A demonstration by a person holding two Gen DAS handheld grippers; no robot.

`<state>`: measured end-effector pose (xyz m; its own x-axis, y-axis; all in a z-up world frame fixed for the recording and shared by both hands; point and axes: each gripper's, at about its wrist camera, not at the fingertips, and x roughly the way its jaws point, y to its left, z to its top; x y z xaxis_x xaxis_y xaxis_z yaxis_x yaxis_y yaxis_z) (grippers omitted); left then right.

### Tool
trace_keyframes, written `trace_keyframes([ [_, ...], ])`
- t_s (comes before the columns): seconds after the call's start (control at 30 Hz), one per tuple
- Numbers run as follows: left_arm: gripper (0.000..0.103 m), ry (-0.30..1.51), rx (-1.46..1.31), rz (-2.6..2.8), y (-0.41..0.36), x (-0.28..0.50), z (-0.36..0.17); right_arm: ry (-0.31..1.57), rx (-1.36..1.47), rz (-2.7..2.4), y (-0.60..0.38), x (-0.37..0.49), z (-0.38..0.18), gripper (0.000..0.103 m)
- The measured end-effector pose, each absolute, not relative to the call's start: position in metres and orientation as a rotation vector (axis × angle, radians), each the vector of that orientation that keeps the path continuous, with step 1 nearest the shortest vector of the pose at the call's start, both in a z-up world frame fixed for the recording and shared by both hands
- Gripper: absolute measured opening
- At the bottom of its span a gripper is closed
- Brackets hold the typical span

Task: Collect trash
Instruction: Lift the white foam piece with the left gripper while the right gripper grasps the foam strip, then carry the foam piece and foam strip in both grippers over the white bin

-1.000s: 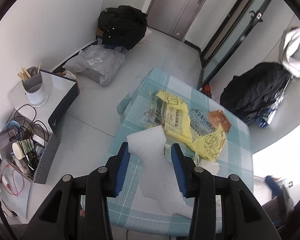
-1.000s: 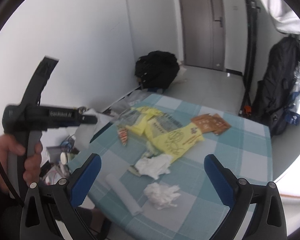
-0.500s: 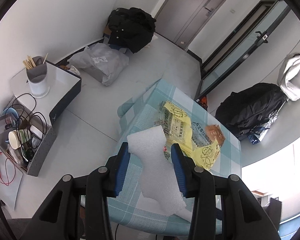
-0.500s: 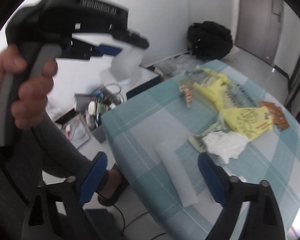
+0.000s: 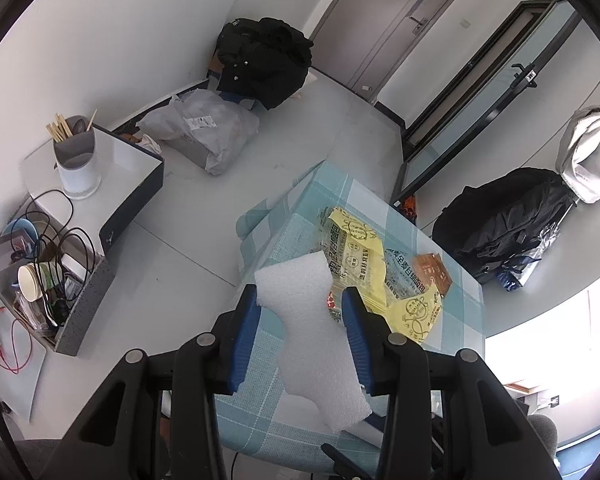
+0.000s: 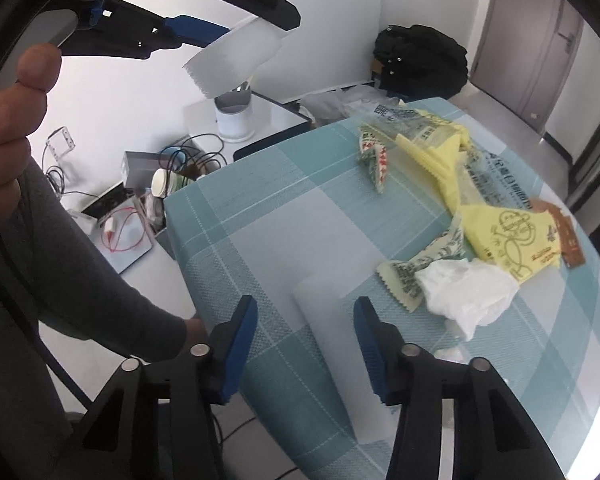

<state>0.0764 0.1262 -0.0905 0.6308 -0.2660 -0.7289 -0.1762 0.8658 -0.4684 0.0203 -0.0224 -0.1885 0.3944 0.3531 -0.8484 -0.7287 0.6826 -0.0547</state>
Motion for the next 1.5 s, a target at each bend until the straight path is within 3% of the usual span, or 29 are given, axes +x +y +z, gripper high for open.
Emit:
trace_keyframes([
  [0.17,0.037,0.902,-0.534,-0.043,0.125,0.077,-0.092,0.921,-0.472,0.670,-0.021,0.025,-0.193,0.033],
  [0.3,0.037,0.911,-0.538,-0.032,0.125,0.079,-0.094,0.920,-0.485,0.641,-0.022,0.030,-0.194,0.029],
  [0.37,0.037,0.911,-0.530,-0.029,0.125,0.079,-0.094,0.925,-0.488,0.649,-0.021,0.031,-0.194,0.017],
  [0.53,0.037,0.926,-0.524,-0.037,0.121,0.080,-0.097,0.910,-0.510,0.628,-0.021,0.031,-0.193,0.009],
  [0.9,0.037,0.930,-0.510,-0.029,0.119,0.079,-0.096,0.850,-0.452,0.621,-0.036,0.029,-0.174,0.008],
  [1.5,0.037,0.915,-0.412,-0.043,0.091,0.070,-0.087,0.798,-0.111,0.595,-0.092,0.039,-0.126,0.008],
])
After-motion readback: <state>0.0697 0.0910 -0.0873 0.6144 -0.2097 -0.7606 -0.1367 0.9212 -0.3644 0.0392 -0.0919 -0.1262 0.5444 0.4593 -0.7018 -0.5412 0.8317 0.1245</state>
